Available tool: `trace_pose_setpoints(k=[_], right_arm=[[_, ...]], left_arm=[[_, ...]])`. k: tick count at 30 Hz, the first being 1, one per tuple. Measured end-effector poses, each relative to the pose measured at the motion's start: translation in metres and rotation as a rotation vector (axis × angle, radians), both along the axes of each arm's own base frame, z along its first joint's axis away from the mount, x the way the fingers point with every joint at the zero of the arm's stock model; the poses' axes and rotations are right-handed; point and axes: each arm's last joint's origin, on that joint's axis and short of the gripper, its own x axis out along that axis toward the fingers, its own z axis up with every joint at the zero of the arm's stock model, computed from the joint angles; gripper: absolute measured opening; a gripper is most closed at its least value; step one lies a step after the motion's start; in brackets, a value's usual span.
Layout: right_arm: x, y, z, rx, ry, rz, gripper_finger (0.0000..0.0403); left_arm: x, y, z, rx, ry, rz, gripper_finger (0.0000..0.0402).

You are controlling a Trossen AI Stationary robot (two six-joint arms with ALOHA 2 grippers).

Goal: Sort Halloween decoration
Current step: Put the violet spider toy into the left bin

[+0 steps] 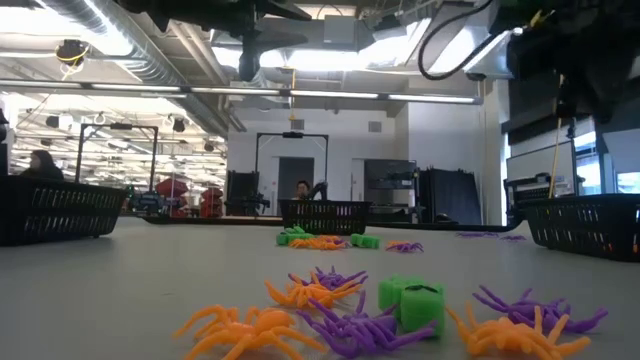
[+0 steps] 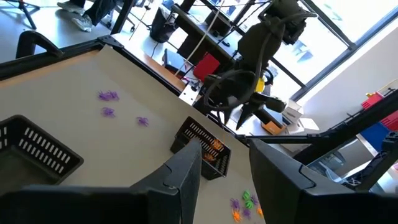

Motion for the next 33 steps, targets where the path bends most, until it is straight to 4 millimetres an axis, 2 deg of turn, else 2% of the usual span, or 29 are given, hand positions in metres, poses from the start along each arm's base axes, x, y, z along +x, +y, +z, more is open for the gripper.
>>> trace_pose_setpoints(k=[4, 7, 9, 19, 24, 28, 33], right_arm=[[0.008, -0.006, -0.001, -0.19, -0.052, -0.038, 0.0172], [0.014, -0.013, -0.002, -0.357, -0.045, -0.121, 0.0183], [0.017, -0.021, -0.006, -0.402, -0.012, -0.169, 0.0187], [0.027, -0.069, -0.025, -0.426, 0.073, -0.264, 0.0191], [0.028, -0.095, -0.026, -0.437, 0.065, -0.345, 0.0191], [0.029, -0.106, -0.033, -0.404, 0.085, -0.358, 0.0191], [0.039, -0.112, -0.054, -0.364, 0.174, -0.318, 0.0191]], left_arm=[[0.0, 0.0, 0.0, -0.007, -0.001, 0.001, 0.0127], [0.0, -0.001, 0.0, -0.014, -0.002, 0.0, 0.0127], [0.0, -0.001, 0.0, -0.024, -0.003, 0.0, 0.0127], [0.0, -0.001, 0.0, -0.033, -0.004, -0.006, 0.0127], [0.0, -0.001, 0.0, -0.036, -0.004, -0.006, 0.0127], [0.0, -0.001, 0.0, -0.047, -0.005, -0.004, 0.0127], [0.0, -0.001, 0.0, -0.047, -0.005, -0.004, 0.0127]])
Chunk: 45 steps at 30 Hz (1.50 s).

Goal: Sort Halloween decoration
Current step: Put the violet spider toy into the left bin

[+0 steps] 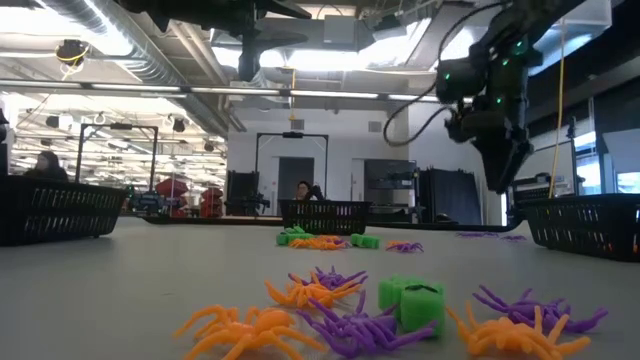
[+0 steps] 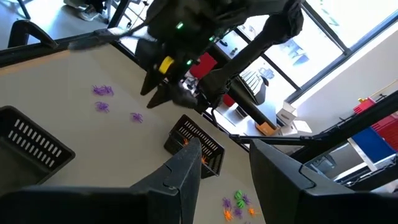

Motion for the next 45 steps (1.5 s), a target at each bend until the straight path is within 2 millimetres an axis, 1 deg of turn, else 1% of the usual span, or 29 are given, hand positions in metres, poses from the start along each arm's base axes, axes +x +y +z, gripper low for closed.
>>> trace_pose_setpoints(k=[8, 12, 16, 20, 26, 32, 36, 41, 45], right_arm=[[0.012, -0.009, -0.038, 0.078, 0.156, 0.003, 0.0191], [0.015, -0.011, -0.05, 0.106, 0.201, 0.004, 0.0191], [0.016, -0.012, -0.058, 0.127, 0.228, 0.008, 0.0189], [0.018, -0.012, -0.066, 0.167, 0.238, 0.022, 0.0168], [0.02, -0.013, -0.075, 0.188, 0.267, 0.037, 0.0112], [0.02, -0.013, -0.075, 0.193, 0.264, 0.05, 0.0047], [0.018, -0.011, -0.067, 0.203, 0.231, 0.049, 0.0007], [0.013, -0.007, -0.047, 0.189, 0.163, 0.025, 0.0011], [0.01, -0.002, -0.028, 0.203, 0.055, 0.007, 0.0004]], left_arm=[[0.0, -0.001, 0.0, -0.006, -0.001, -0.024, 0.0127], [0.0, -0.001, 0.0, -0.013, -0.001, -0.043, 0.0127], [0.0, -0.001, 0.0, -0.015, -0.001, -0.045, 0.0127], [0.0, -0.002, 0.0, -0.015, -0.001, -0.047, 0.0127], [0.0, -0.002, 0.0, -0.016, -0.001, -0.052, 0.0127], [0.0, -0.002, 0.0, -0.02, -0.002, -0.073, 0.0127], [0.0, -0.002, 0.0, -0.02, -0.002, -0.073, 0.0127], [0.0, -0.002, 0.0, -0.017, -0.002, -0.07, 0.0127], [0.0, -0.002, 0.0, -0.016, -0.002, -0.061, 0.0127]])
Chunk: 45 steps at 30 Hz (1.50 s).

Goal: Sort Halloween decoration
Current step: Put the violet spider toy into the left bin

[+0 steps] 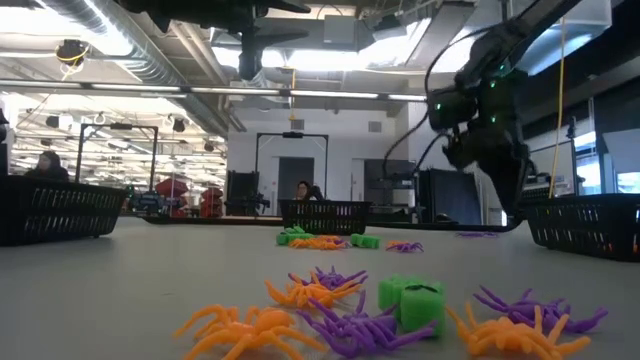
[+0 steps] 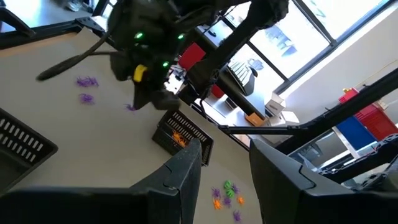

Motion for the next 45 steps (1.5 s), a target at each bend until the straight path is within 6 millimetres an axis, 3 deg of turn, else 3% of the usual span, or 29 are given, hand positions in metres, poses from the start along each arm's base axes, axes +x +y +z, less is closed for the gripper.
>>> trace_pose_setpoints(k=[8, 16, 20, 25, 28, 33, 45], right_arm=[[-0.001, 0.008, 0.036, 0.047, -0.294, -0.078, 0.0001], [0.033, 0.024, 0.071, 0.075, -0.666, -0.086, 0.0001], [0.056, 0.038, 0.097, -0.079, -0.772, -0.03, 0.0001], [0.069, 0.047, 0.122, -0.356, -0.773, -0.061, 0.0001], [0.072, 0.046, 0.128, -0.435, -0.763, -0.081, 0.0001], [0.076, 0.044, 0.121, -0.432, -0.733, -0.083, 0.0001], [0.088, 0.053, 0.119, -0.41, -0.783, -0.072, 0.0001]], left_arm=[[0.0, 0.0, 0.0, 0.01, -0.003, 0.041, 0.0127], [0.011, -0.007, 0.0, 0.108, -0.048, 0.094, 0.0127], [0.021, -0.002, -0.013, -0.103, -0.028, 0.198, 0.0127], [0.036, 0.004, -0.032, -0.334, -0.006, 0.243, 0.0127], [0.044, 0.004, -0.036, -0.378, -0.053, 0.244, 0.0127], [0.052, 0.009, -0.036, -0.409, -0.155, 0.288, 0.0127], [0.068, 0.019, -0.04, -0.395, -0.047, 0.379, 0.0127]])
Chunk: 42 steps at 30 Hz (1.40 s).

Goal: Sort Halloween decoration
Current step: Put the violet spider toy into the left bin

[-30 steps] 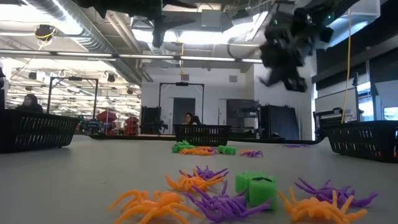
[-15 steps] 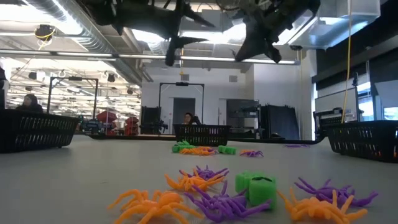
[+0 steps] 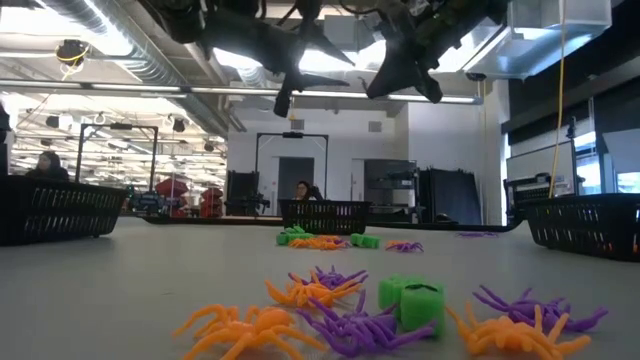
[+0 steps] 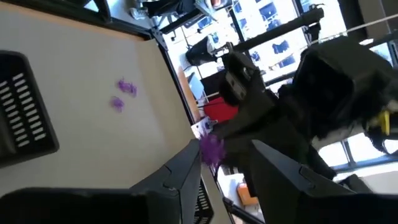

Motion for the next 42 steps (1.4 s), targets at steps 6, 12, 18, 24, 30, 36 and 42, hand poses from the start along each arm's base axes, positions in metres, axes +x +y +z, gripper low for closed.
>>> trace_pose_setpoints(k=[6, 12, 18, 24, 30, 36, 42], right_arm=[[0.0, 0.0, 0.0, 0.015, -0.006, -0.014, 0.0001], [0.007, -0.002, -0.001, 0.024, -0.043, -0.016, 0.0001], [0.017, -0.004, -0.012, 0.062, -0.037, -0.004, 0.0001], [0.018, -0.004, -0.012, 0.066, -0.043, 0.0, 0.0001], [0.018, -0.004, -0.012, 0.065, -0.046, 0.0, 0.0], [0.018, -0.004, -0.012, 0.063, -0.051, 0.0, 0.0], [0.018, -0.004, -0.011, 0.066, -0.057, 0.006, 0.0]], left_arm=[[0.001, 0.001, 0.001, 0.017, 0.0, -0.004, 0.0127], [0.001, 0.0, 0.001, 0.017, 0.009, -0.006, 0.0127], [0.001, 0.0, 0.0, 0.04, 0.025, -0.009, 0.0127], [-0.001, 0.0, -0.008, 0.02, 0.112, -0.007, 0.0127], [-0.001, -0.001, -0.011, 0.012, 0.141, -0.014, 0.0127], [-0.002, -0.001, -0.012, 0.016, 0.157, -0.016, 0.0126], [-0.002, -0.001, -0.012, 0.044, 0.166, -0.034, 0.0098]])
